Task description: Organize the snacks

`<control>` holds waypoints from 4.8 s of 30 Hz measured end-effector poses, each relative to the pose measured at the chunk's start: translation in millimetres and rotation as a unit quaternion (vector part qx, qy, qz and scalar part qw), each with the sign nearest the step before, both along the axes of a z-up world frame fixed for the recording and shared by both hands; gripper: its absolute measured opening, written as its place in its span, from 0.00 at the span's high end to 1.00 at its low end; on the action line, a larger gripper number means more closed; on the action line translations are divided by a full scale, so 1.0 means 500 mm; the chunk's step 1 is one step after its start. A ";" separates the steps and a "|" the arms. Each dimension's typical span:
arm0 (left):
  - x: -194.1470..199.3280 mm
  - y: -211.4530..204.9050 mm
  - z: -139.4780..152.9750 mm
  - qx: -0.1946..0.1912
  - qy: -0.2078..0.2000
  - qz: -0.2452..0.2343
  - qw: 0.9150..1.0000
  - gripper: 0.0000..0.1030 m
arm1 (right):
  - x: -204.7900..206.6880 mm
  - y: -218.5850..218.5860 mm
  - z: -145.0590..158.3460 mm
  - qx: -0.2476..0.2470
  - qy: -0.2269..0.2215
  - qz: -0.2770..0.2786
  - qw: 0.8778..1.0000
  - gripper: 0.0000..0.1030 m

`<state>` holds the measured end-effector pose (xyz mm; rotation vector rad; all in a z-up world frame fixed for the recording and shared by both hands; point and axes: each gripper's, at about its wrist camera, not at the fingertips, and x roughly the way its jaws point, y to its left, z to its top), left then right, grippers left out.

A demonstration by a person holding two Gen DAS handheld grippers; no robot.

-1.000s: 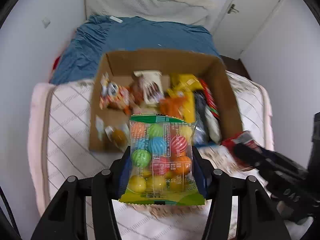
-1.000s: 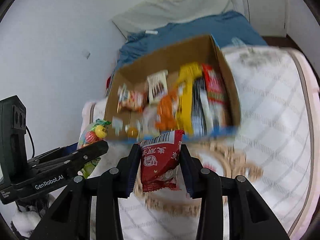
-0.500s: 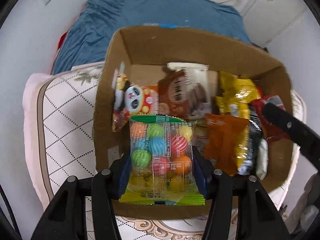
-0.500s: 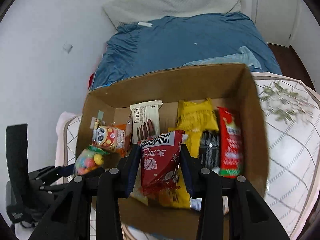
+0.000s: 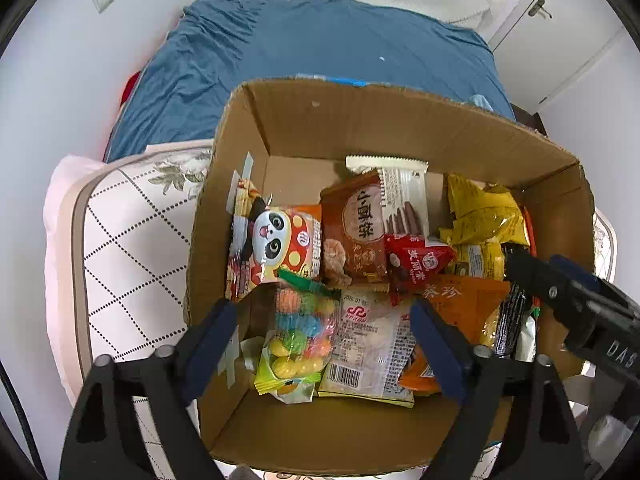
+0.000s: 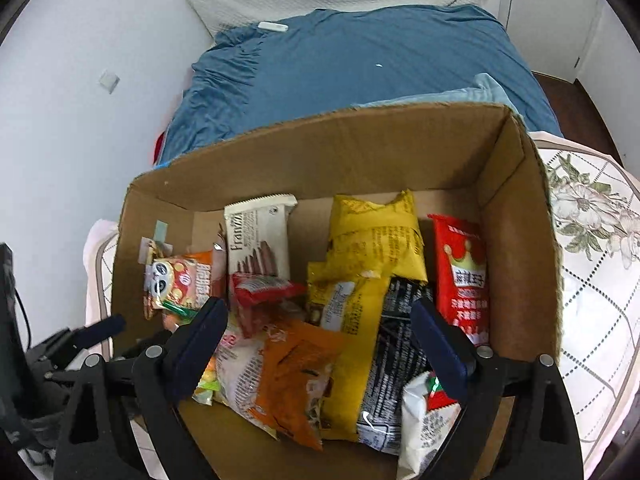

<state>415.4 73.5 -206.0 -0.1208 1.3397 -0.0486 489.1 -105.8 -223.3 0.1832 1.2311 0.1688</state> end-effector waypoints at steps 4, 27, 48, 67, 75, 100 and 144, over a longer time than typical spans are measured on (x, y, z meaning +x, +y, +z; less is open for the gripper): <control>-0.006 -0.011 0.016 0.018 -0.026 -0.003 1.000 0.00 | -0.032 -0.015 0.015 -0.039 -0.009 -0.005 0.999 0.05; -0.160 -0.075 0.170 0.051 -0.109 -0.029 0.992 0.00 | -0.221 -0.077 0.123 -0.078 -0.050 -0.029 0.995 0.04; -0.521 -0.083 0.380 0.044 -0.246 0.000 0.968 0.00 | -0.636 -0.109 0.361 -0.056 -0.203 -0.044 0.977 0.04; -0.698 -0.096 0.464 0.046 -0.304 -0.001 0.952 0.00 | -0.840 -0.112 0.457 -0.067 -0.258 -0.032 0.963 0.04; -0.705 -0.096 0.462 0.049 -0.310 0.008 0.950 0.00 | -0.840 -0.114 0.461 -0.071 -0.273 -0.041 0.959 0.04; -0.647 -0.104 0.409 0.071 -0.294 0.015 0.953 0.00 | -0.767 -0.126 0.416 -0.091 -0.269 -0.063 0.957 0.00; -0.666 -0.097 0.438 0.068 -0.317 0.022 0.946 0.00 | -0.780 -0.133 0.445 -0.092 -0.286 -0.051 0.953 0.00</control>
